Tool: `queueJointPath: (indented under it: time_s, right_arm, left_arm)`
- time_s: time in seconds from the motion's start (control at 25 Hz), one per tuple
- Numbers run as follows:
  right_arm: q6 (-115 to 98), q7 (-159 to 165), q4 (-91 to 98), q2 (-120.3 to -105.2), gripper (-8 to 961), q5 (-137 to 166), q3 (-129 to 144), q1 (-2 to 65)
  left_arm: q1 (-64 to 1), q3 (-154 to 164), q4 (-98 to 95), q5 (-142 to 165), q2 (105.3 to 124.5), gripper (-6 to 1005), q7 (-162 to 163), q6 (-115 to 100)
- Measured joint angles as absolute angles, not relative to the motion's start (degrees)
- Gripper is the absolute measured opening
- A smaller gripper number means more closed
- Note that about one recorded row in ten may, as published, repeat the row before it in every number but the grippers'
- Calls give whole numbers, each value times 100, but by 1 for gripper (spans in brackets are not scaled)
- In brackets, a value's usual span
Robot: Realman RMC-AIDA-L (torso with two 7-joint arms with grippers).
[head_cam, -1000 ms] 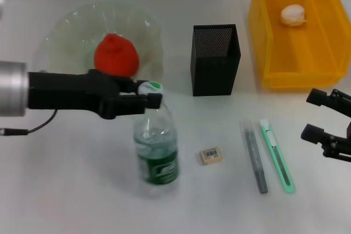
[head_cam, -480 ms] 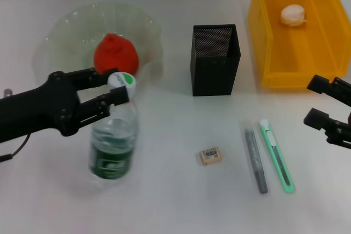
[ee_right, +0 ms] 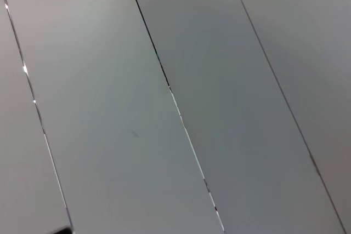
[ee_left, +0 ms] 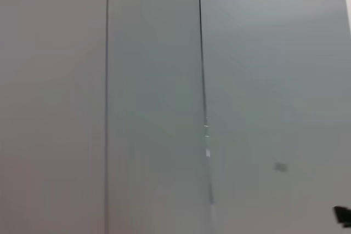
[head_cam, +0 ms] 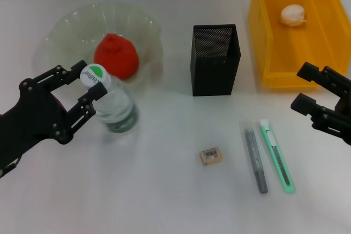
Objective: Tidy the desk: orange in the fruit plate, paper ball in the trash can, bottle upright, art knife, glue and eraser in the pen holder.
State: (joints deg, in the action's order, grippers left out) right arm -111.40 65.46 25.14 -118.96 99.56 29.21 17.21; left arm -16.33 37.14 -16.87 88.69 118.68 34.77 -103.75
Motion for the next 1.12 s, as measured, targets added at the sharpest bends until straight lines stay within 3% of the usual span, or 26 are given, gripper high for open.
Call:
queueJointPath:
  time_s: [0.76, 1.0, 1.12]
  right_arm:
    - [-10971, 6278, 2121, -11909, 851, 9958, 2923, 1892]
    - [-10951, 6276, 2118, -11909, 852, 9958, 2926, 1932]
    - [-10952, 6275, 2118, -11909, 852, 9958, 2925, 1943]
  left_arm:
    - [-1883, 2560, -468, 8839, 11895, 432, 2404, -9677]
    - [-1791, 2463, -463, 8840, 11883, 627, 2390, -10242]
    - [-1733, 2432, -495, 8840, 11869, 664, 2415, -10615]
